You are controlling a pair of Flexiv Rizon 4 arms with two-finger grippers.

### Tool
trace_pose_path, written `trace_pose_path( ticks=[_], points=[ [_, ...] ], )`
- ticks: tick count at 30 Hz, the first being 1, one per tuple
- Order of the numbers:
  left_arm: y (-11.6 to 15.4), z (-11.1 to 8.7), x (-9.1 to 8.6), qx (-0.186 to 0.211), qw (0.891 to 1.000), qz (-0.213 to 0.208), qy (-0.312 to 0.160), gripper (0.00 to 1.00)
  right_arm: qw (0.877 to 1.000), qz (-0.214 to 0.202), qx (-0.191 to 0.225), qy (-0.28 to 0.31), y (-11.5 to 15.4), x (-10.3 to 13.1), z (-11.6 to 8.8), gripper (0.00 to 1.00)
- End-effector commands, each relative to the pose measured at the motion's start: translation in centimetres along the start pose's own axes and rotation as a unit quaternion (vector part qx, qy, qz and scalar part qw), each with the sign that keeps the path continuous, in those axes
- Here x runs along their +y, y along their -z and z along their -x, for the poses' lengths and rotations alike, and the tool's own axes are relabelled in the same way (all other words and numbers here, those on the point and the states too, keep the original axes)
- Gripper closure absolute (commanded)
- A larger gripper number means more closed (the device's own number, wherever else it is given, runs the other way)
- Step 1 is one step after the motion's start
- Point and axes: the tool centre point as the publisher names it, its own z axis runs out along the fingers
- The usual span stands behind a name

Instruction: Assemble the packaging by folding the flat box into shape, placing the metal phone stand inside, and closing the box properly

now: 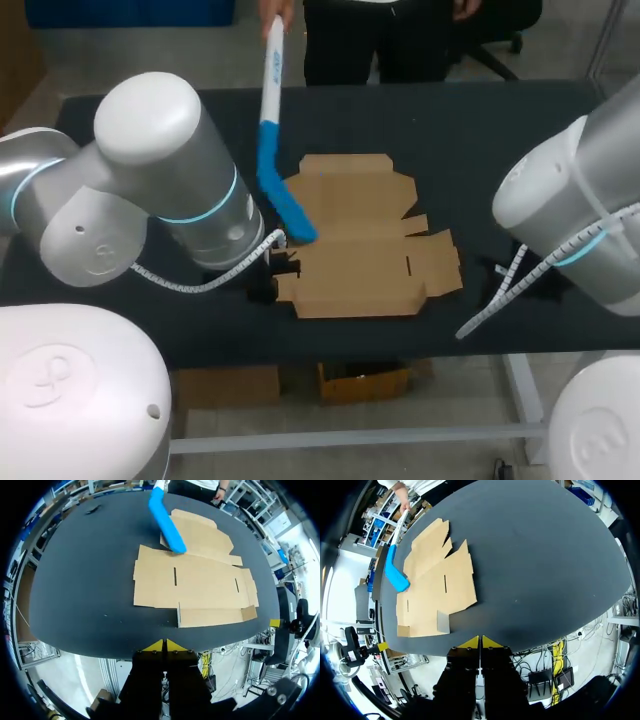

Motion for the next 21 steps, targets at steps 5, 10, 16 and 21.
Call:
trace_pose_path(
  ticks=[5,10,16,21],
  points=[
    [3.0,0.8,1.0,0.005,1.000,-0.010,0.004,1.00,0.995,0.009,0.101,-0.006,2.8,-0.5,1.4,1.00],
    [3.9,0.9,1.3,0.014,1.000,-0.011,0.002,1.00,0.994,0.015,0.105,-0.012,3.6,-0.8,2.1,1.00],
    [4.8,1.1,1.6,0.016,1.000,-0.010,0.000,1.00,0.993,0.014,0.115,-0.020,4.2,-0.8,3.0,1.00],
    [5.5,1.3,1.8,0.015,1.000,-0.012,0.001,1.00,0.992,0.014,0.120,-0.022,4.7,-0.9,3.5,1.00]
  ],
)
